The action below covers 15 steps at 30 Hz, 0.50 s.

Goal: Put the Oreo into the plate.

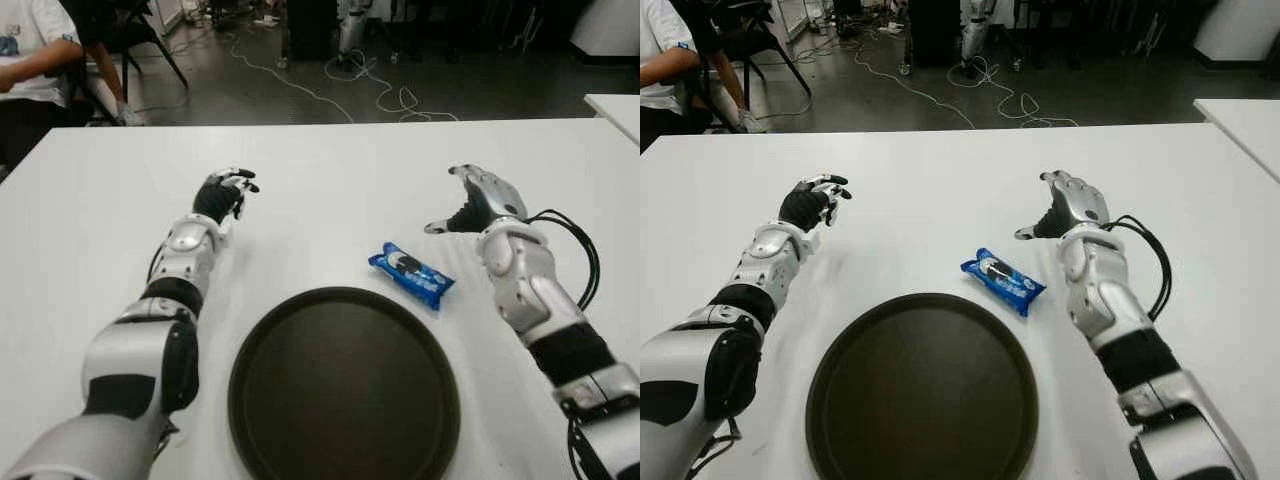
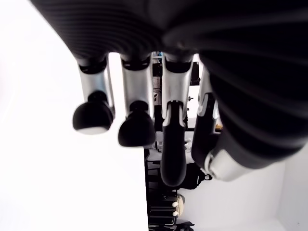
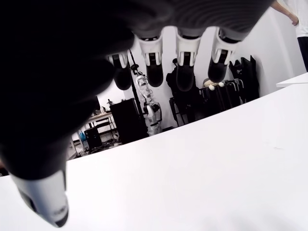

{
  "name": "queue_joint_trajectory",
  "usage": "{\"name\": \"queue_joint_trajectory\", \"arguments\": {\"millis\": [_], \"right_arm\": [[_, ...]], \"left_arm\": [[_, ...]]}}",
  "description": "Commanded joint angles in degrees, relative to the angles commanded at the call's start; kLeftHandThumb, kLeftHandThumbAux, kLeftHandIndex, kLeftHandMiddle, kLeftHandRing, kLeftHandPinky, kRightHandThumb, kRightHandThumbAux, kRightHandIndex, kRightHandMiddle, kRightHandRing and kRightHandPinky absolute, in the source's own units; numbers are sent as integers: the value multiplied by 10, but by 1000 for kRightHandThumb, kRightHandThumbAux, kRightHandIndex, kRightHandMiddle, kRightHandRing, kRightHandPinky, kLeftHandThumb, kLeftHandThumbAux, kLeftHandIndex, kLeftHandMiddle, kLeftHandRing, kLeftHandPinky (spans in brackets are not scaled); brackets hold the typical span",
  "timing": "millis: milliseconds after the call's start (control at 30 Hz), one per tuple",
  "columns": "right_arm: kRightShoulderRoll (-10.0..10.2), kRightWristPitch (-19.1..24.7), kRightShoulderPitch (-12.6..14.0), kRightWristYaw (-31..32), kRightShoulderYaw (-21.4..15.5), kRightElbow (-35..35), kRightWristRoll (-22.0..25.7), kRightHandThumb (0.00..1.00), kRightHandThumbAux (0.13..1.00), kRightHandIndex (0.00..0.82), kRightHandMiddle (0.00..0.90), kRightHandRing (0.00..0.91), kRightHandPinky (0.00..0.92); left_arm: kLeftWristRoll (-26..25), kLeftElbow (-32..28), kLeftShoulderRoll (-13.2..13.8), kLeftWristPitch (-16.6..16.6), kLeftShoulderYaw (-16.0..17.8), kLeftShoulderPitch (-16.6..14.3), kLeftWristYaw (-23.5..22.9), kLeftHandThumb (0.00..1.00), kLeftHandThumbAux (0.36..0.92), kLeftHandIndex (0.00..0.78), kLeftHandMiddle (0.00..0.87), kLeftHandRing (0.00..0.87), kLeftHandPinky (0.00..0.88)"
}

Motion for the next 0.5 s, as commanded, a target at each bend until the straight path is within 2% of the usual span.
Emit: {"name": "queue_joint_trajectory", "arguments": {"millis": [200, 500], "right_arm": [[6, 15, 24, 11, 12, -43, -11, 0, 717, 76, 100, 82, 40], [9, 10, 34, 26, 19, -53, -15, 0, 743, 73, 101, 83, 35]], "left_arm": [[0, -1, 0, -2, -1, 1, -1, 855, 661, 411, 553, 790, 822], [-3, -1, 1, -1, 1, 1, -3, 854, 661, 411, 550, 791, 821]]}}
